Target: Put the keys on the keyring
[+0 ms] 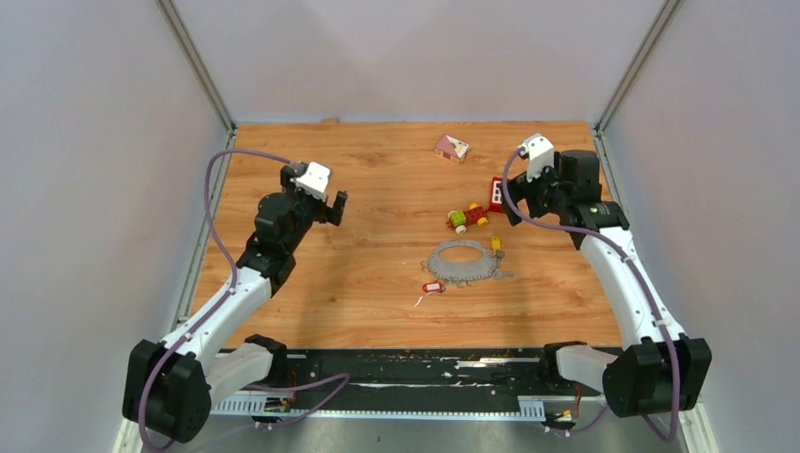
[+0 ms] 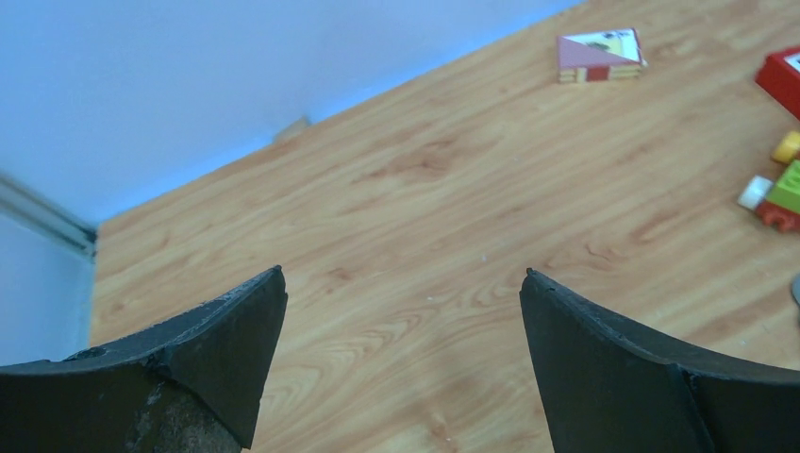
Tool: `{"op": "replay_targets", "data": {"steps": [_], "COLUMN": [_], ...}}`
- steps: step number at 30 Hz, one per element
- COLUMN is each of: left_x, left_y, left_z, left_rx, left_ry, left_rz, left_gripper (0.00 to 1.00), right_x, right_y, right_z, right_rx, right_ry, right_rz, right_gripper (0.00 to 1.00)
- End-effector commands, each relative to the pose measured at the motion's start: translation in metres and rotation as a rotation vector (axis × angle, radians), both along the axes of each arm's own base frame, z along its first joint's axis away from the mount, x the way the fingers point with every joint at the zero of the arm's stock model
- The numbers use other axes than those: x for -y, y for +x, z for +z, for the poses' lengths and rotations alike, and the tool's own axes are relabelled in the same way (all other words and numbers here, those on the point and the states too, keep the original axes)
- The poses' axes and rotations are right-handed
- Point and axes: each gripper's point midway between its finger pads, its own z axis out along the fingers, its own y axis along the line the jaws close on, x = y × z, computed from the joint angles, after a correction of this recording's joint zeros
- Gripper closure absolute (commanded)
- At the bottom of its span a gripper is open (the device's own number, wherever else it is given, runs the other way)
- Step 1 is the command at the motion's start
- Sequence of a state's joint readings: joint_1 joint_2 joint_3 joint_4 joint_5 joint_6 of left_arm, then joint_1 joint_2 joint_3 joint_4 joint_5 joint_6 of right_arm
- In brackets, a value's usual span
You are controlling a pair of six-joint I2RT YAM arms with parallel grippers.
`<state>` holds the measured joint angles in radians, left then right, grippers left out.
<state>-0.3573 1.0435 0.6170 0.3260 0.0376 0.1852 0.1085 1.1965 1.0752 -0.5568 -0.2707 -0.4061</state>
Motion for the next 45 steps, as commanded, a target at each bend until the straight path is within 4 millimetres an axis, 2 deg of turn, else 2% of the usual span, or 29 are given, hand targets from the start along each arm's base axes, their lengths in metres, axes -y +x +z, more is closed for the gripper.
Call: {"op": "replay_targets", "data": {"steps": [1, 5, 11, 16, 19, 23, 26, 29, 33, 38, 45], "left_x": [-0.025, -0.037, -0.038, -0.039, -0.037, -0.029, -0.019, -0.023, -0.025, -0.036, -0.034], "left_y": [0.004, 0.001, -0.01, -0.018, -0.024, -0.028, -0.033, -0.032, -0.034, -0.029, -0.031], "left_z": [0.056, 0.059, 0.066, 0.072, 0.068, 0.05, 0.044, 0.039, 0.045, 0.044, 0.043], "left_rx": [0.123, 0.095, 0.066, 0.06, 0.094, 0.104, 0.135, 0.1, 0.091, 0.081, 0.076], "left_ry": [-0.087, -0.099, -0.051, -0.002, -0.032, -0.152, -0.159, -0.136, -0.129, -0.112, -0.109], "left_rz": [0.112, 0.14, 0.1, 0.078, 0.065, 0.045, -0.025, 0.002, 0.01, 0.075, 0.059], "left_gripper": [0.0, 0.0, 0.0, 0.0, 0.0, 0.0, 0.0, 0.0, 0.0, 0.0, 0.0], "right_x": [-0.001, -0.003, 0.008, 0.007, 0.013, 0.016, 0.019, 0.018, 0.016, 0.015, 0.018], "right_y": [0.009, 0.005, -0.003, -0.012, -0.016, -0.025, -0.027, -0.023, -0.02, -0.023, -0.024], "right_z": [0.05, 0.055, 0.07, 0.082, 0.087, 0.094, 0.092, 0.085, 0.081, 0.086, 0.088], "right_rx": [0.109, 0.121, 0.214, 0.302, 0.35, 0.418, 0.441, 0.424, 0.422, 0.447, 0.451], "right_ry": [0.114, 0.157, 0.169, 0.181, 0.155, 0.132, 0.112, 0.094, 0.073, 0.079, 0.086], "right_rz": [-0.096, -0.115, -0.176, -0.154, -0.162, -0.149, -0.155, -0.146, -0.151, -0.149, -0.172], "right_gripper": [0.0, 0.0, 0.0, 0.0, 0.0, 0.0, 0.0, 0.0, 0.0, 0.0, 0.0]}}
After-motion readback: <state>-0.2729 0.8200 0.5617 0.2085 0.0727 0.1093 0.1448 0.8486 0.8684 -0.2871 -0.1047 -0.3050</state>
